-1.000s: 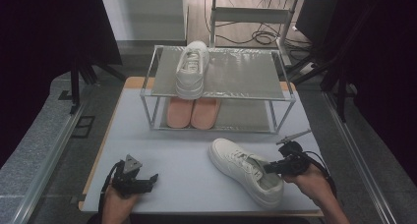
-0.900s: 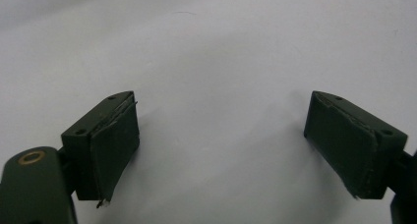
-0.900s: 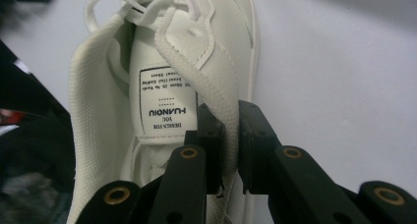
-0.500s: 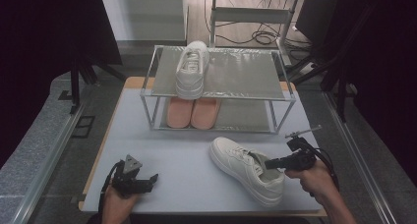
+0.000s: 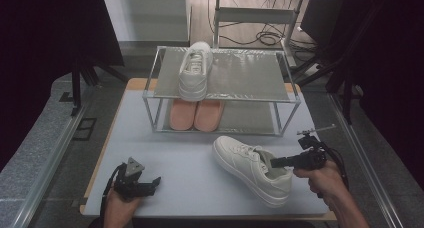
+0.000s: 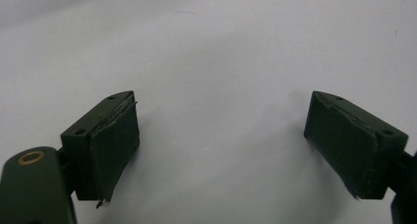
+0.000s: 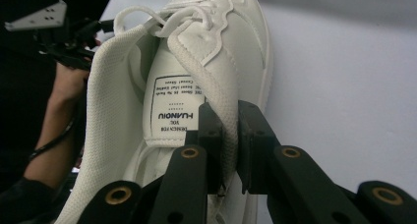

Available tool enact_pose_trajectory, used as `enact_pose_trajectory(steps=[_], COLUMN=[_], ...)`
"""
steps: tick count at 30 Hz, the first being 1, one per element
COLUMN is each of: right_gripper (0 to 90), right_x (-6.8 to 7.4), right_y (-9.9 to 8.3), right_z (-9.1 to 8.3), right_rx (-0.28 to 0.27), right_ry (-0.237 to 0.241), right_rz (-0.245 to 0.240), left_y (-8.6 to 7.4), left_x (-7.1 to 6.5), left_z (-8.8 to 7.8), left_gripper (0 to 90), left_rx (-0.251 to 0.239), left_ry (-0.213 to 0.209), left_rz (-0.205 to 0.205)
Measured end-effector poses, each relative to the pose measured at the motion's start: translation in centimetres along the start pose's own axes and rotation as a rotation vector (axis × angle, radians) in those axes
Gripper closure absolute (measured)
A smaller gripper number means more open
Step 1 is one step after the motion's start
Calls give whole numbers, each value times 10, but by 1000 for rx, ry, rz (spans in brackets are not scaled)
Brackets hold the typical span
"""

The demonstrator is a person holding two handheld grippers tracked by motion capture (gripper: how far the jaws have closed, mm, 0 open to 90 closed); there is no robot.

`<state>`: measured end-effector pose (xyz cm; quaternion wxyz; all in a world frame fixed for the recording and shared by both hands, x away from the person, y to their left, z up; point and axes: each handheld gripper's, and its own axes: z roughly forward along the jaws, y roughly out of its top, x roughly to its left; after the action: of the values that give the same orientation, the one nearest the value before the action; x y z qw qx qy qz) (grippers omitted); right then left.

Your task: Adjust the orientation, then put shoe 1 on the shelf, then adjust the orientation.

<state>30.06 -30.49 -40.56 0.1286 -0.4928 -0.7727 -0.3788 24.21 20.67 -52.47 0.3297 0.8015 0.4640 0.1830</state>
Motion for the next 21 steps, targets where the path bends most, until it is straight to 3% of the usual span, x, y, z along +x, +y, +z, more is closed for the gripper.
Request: enact_pose_trajectory(steps=[7,21], right_gripper=[817,820], right_x=[7,27], right_y=[4,12], right_z=[-6,-12], right_rx=[-28,-103], right_ry=[52,204], right_rz=[15,15], left_y=[0,0], left_x=[0,0], left_z=[0,0], left_gripper=[133,133], left_rx=[-1,-3], left_ry=[0,1], left_rz=[-2,-1])
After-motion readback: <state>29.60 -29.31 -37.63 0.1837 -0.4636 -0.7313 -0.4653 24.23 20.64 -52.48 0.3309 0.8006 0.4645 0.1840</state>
